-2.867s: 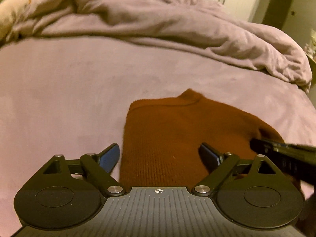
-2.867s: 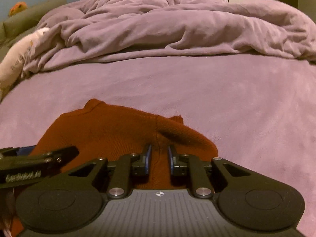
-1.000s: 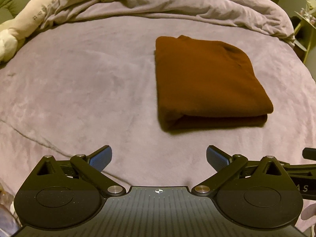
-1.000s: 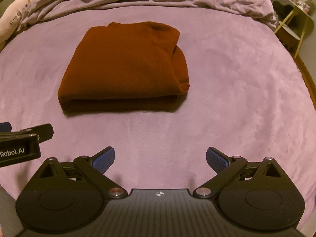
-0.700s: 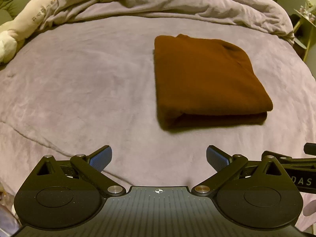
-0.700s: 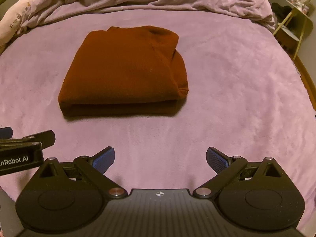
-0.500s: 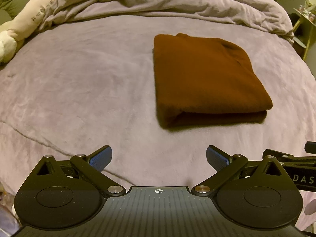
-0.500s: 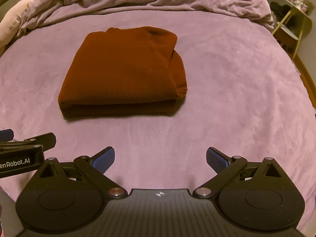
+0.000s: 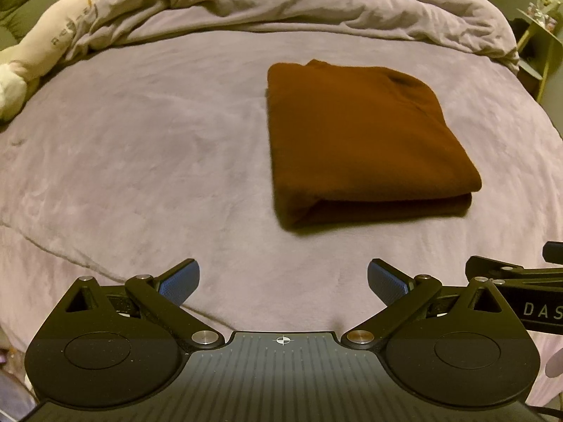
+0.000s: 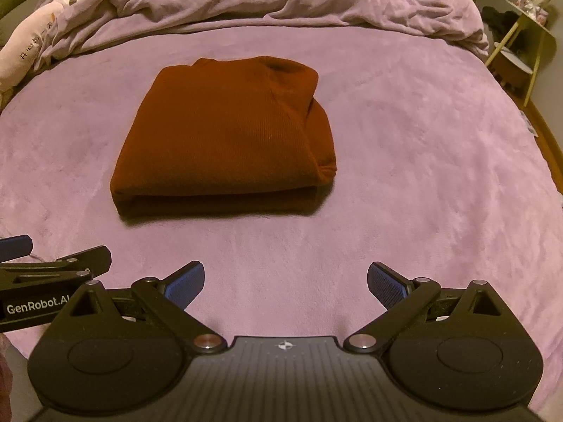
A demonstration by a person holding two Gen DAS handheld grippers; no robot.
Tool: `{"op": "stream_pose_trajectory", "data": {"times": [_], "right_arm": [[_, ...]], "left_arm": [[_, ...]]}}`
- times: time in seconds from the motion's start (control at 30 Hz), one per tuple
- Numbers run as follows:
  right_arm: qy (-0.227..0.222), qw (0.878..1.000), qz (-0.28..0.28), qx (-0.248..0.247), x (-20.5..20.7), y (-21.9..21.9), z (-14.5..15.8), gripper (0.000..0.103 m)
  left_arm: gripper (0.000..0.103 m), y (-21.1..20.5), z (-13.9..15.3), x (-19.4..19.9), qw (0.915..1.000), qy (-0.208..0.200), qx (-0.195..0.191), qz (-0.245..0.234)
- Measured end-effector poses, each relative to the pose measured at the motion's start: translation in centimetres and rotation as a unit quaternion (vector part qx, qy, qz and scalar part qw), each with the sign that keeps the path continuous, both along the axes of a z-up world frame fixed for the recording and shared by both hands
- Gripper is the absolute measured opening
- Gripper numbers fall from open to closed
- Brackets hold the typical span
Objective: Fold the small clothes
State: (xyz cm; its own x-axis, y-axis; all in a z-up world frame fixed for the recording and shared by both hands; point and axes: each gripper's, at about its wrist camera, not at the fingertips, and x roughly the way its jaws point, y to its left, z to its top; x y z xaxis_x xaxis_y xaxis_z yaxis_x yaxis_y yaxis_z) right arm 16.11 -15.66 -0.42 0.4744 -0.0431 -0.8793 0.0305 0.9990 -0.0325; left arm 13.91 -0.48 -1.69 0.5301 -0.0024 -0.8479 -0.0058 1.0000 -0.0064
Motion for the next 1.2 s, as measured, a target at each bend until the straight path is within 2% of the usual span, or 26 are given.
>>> {"op": "stream_pose_trajectory", "data": {"times": [1.2], "right_arm": [[-0.015,1.000,0.000,-0.007,-0.33,-0.42,0.87,0.099]], "left_arm": [[0.103,-0.02,0.75,-0.28,0.9996,-0.012,0.024,-0.005]]}}
